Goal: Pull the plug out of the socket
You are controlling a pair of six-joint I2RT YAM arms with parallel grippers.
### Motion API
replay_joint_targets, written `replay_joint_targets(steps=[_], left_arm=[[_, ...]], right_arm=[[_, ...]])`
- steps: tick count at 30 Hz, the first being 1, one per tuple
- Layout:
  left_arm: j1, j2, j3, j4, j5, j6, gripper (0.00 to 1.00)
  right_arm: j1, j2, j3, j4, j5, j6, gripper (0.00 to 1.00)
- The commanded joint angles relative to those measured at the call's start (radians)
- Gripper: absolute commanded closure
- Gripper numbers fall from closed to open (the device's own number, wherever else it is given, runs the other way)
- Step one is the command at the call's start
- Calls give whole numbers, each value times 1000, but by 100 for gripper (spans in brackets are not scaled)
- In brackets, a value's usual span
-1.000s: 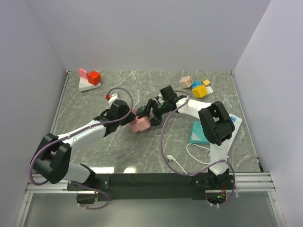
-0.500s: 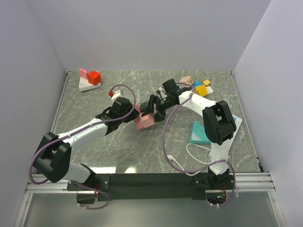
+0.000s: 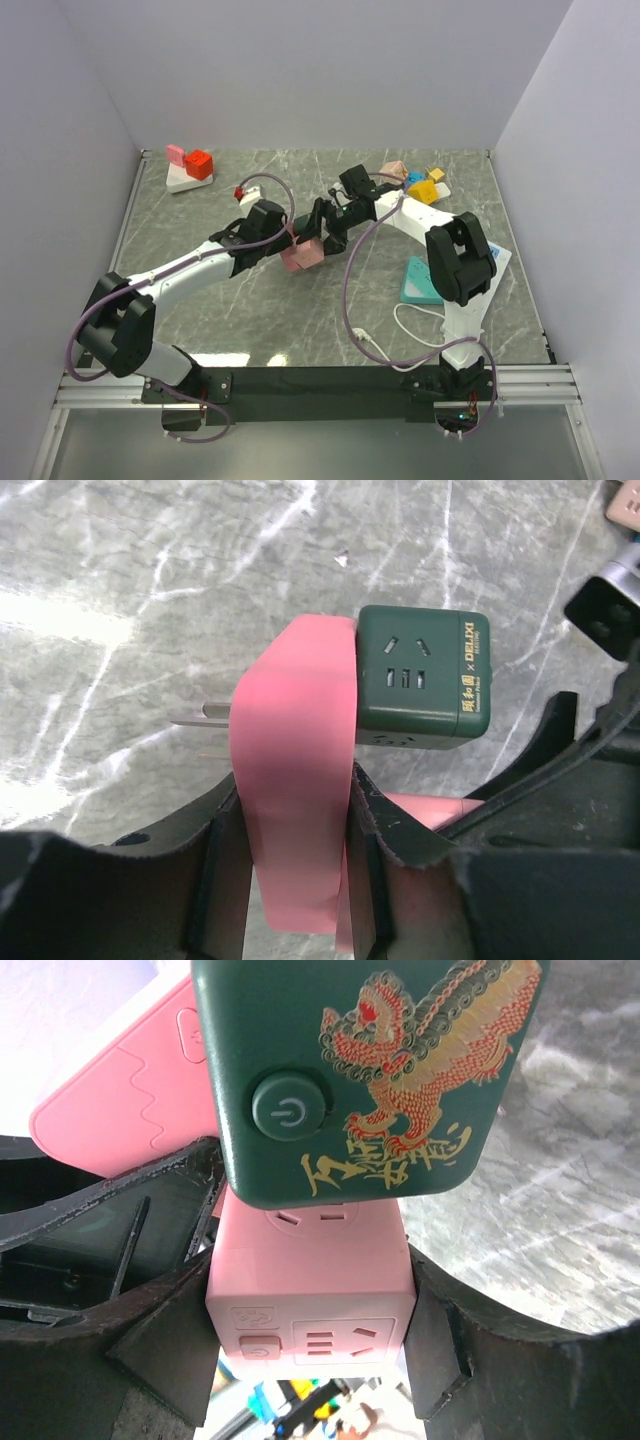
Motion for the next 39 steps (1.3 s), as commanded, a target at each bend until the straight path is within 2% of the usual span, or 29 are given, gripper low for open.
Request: replay_joint_targets(steps=[1,7,10,14,17,23,27,30,39], left_arm=[[-12,-15,-24,-49,-100,77,100],[-12,-35,-58,-56,-108,61,100],[-12,-40,-56,-53,-103,61,99],[-12,-34,-39,-58,-106,70,100],[-12,-29,-27,-55,-105,74,100],[-12,-11,-6,-58,-94,64,99],[-12,-11,-9,-61,-99,64,100],[-12,-14,-15,-61,-108,66,99],[2,-44,-48,-70,-120,58,99]], right_arm=[[-39,-92,-18,22,-173,-70,100],[-152,-136,-90,12,-264,-116,100],[-163,-142,-112,38,-284,-99,100],[-145,-153,-158,157,-278,-21,100],[-111,-150,-149,186,-237,16,100],[-42,-121,-95,160,-141,33,100],[-10,-98,-34,74,-83,-12,100],[-30,-116,-48,94,-115,-13,100],[-201,-211,-153,134,-279,-38,100]])
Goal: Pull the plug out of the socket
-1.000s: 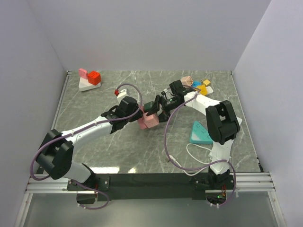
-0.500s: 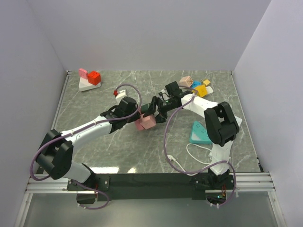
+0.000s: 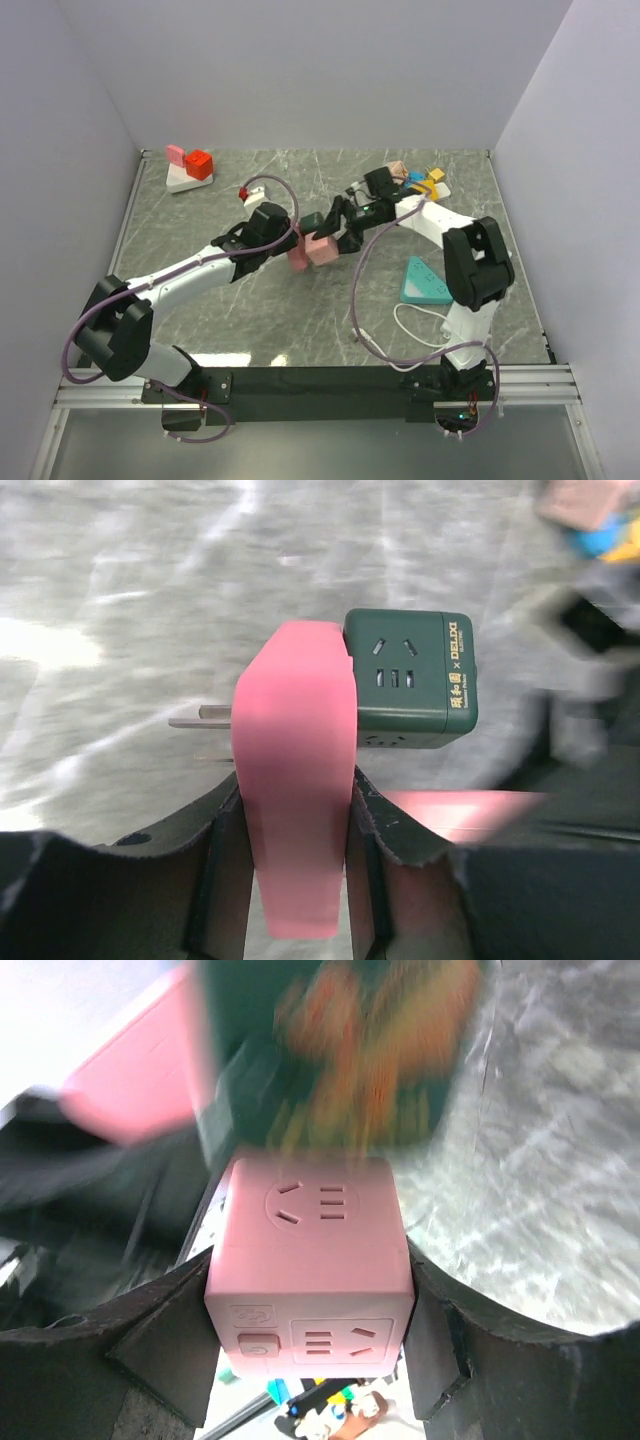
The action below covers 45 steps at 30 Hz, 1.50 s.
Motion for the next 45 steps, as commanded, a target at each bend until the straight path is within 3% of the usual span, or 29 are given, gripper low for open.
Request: replay_joint_targets(steps=[1,9,15,22,36,38,39,41,42,45], left_arm=[[40,-27,-29,-151,-123,74,100],[66,-39,-32,-154,-117,89,100],[84,-59,-20,-160,-110,97,100],[100,-70,-14,-165,-91,103,99],[114,-59,-32,-88,37,126,99],[115,-36,-36,-74,82,131,100],[115,-27,-28,-76,91,128,99],[115,-5,-26,-74,110,123,100],[115,-2,-28,-68,114,117,100],[115,4,-23,-62,119,115,99]], right_arm=[[-126,-149,-25,52,-167,-34,100],[-208,-158,49,-75,-131,-123,100],[-336,-134,130,-127,210,-108,100],[-370,24,308,-84,506,-41,100],[-370,335,604,-103,543,-8,100],[-369,360,654,-115,547,-14,85],[-369,381,670,-127,547,-17,69],[-369,392,699,-132,546,-27,50],[-367,392,705,-132,547,-30,33],[-369,377,727,-147,558,-53,8]])
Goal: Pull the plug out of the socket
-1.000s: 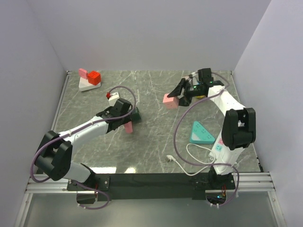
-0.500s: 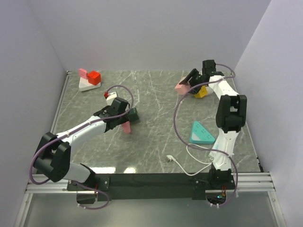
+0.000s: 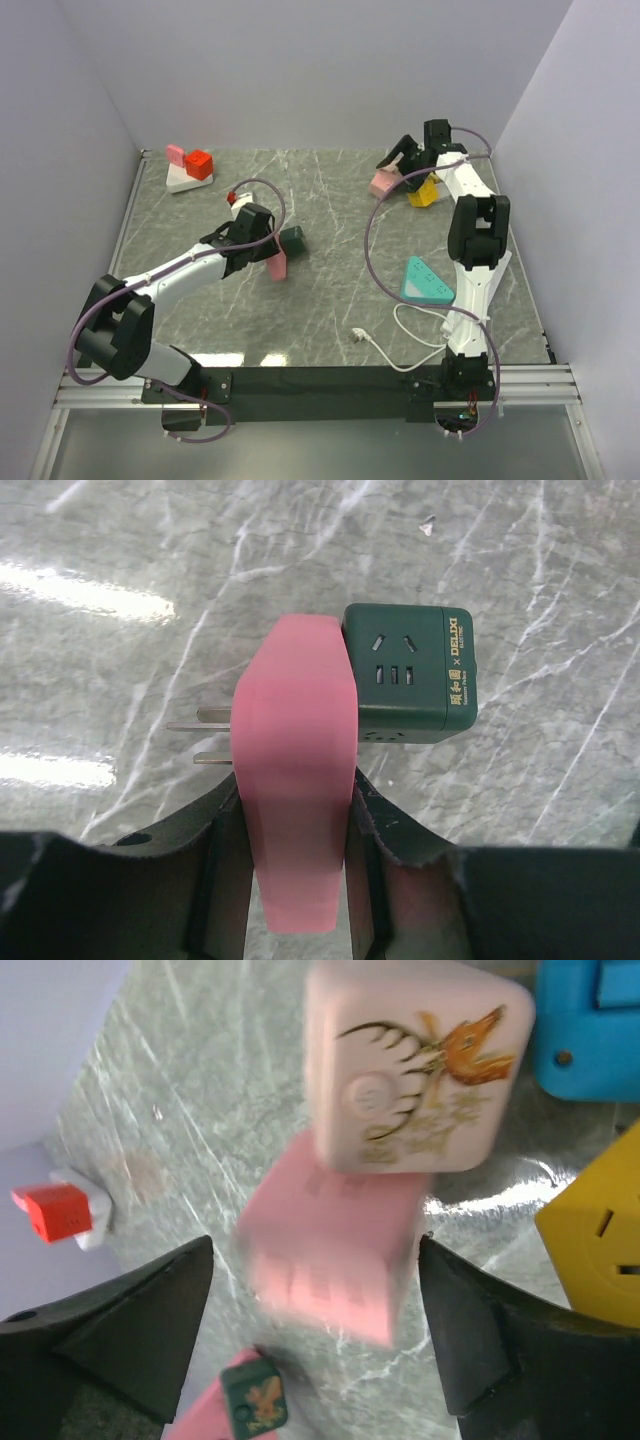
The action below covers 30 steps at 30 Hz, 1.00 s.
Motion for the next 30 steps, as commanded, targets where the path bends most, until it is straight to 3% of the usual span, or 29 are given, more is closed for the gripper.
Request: replay_joint_targets(steps=[1,10,14,17,22,30], left_arm=[[1,10,25,45,50,-5,100],[1,10,20,51,51,-6,100],[1,4,20,62,64,0,99],[6,-3,9,111,125,4,99],[6,-22,-21,210,237,3,99],[4,-42,-43,234,258,-11,99]], right_arm=[[6,-32,74,-12,16,-35,8],[38,-261,-50,-111,109,-86,4],[115,-454,-304,-59,3,-123,4],[166,-538,-526,140,-142,-80,3],[264,-501,-633,270,-249,-20,2],[342,-383,-645,324,-264,100,1]])
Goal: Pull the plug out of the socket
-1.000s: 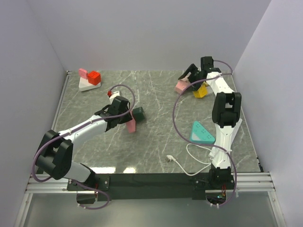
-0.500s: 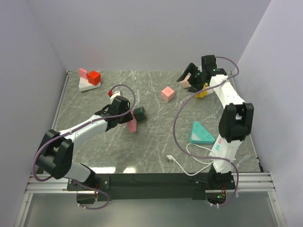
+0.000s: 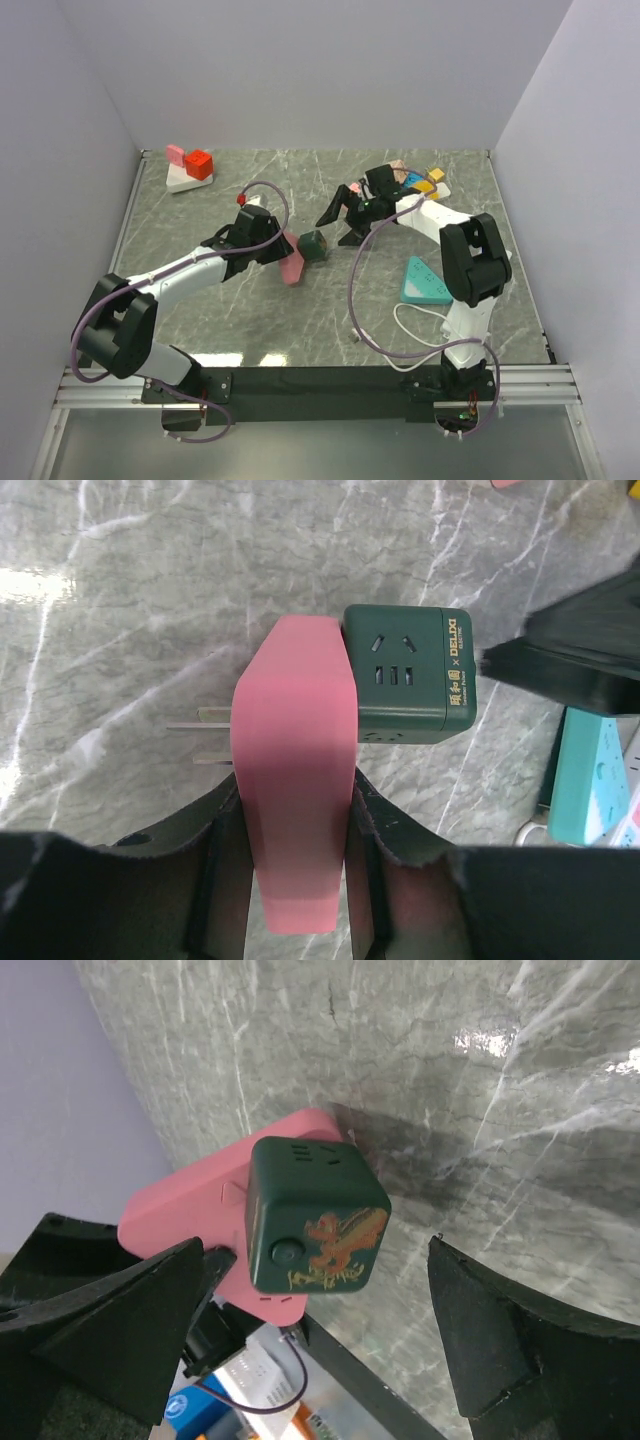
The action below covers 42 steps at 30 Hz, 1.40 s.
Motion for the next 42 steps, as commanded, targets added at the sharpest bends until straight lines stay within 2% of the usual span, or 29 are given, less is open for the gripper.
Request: replay_joint_targets(steps=[1,6,13,19,20,22,23,24,25,29,31,37,39,42], left_arm=[[0,-57,-1,100,33,-11,99],[0,-61,-13,108,30,-23,99],[0,-75,-9,114,30,-36,99],[0,-89,-9,120,32,-40,99],[0,-86,-7,120,38,-39,99],[0,-83,-6,120,44,-36,99],[-1,-81,-7,120,44,-34,99],[0,-81,-7,120,41,-32,99],[-1,-78,-4,120,38,-23,99],[0,-67,-1,84,30,4,99],[0,-77,-10,79,-17,17,99],[7,-75,-39,39,-66,44,99],[8,-77,-47,33,-71,50,99],[11,-81,-56,30,-82,58,99]], right_arm=[[17,15,22,61,-29,68,1],[45,54,-1,118,-70,158,1],[98,111,30,93,-75,198,2],[117,165,68,127,-112,241,18],[118,177,73,133,-116,246,28],[121,188,79,167,-144,267,40],[121,191,82,179,-155,271,61],[121,193,85,182,-161,272,75],[123,196,87,182,-178,271,100],[115,176,85,170,-211,248,100],[111,165,97,159,-240,229,100],[19,194,235,-55,-375,29,100],[-38,211,283,-199,-386,-88,100],[-101,214,306,-252,-408,-142,100]])
